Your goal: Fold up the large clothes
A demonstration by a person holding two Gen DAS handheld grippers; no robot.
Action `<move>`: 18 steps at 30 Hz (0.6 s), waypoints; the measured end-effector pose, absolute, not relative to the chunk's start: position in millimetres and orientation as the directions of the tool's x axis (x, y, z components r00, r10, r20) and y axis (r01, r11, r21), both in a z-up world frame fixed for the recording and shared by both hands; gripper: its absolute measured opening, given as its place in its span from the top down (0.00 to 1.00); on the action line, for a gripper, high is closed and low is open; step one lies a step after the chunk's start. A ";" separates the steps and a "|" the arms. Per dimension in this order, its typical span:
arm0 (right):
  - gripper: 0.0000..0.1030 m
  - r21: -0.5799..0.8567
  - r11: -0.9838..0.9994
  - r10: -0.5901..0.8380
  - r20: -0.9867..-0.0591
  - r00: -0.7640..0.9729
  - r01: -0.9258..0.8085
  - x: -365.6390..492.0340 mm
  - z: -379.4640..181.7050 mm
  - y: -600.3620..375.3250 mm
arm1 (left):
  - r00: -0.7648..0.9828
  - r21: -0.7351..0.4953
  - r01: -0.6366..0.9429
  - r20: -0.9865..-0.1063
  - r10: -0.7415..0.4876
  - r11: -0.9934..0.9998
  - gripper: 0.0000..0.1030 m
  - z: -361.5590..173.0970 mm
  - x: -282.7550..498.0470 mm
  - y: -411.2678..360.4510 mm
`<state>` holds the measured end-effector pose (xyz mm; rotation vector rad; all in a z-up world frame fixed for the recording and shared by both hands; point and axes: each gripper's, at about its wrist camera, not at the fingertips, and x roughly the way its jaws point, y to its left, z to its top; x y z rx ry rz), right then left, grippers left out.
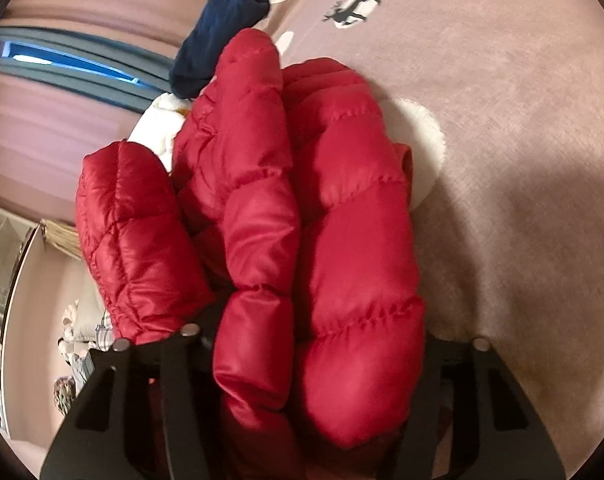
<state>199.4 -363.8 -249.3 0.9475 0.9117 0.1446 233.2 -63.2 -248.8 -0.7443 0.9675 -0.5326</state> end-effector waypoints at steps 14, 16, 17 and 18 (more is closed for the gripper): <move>0.62 0.763 0.637 0.552 -0.354 0.755 -0.108 185.1 -178.3 -330.4 | 0.617 -0.640 0.284 -0.447 -0.647 0.714 0.22 -158.6 198.9 -60.2; 0.62 0.774 0.618 0.567 -0.314 0.762 -0.140 183.0 -168.7 -327.2 | 0.656 -0.609 0.304 -0.423 -0.625 0.732 0.22 -141.6 194.2 -57.1; 0.62 0.764 0.624 0.569 -0.299 0.766 -0.165 182.7 -159.4 -322.0 | 0.679 -0.594 0.319 -0.401 -0.615 0.739 0.22 -128.3 187.9 -52.2; 0.62 0.750 0.635 0.571 -0.292 0.767 -0.187 181.9 -150.3 -316.6 | 0.688 -0.589 0.326 -0.388 -0.613 0.739 0.22 -121.6 183.6 -47.3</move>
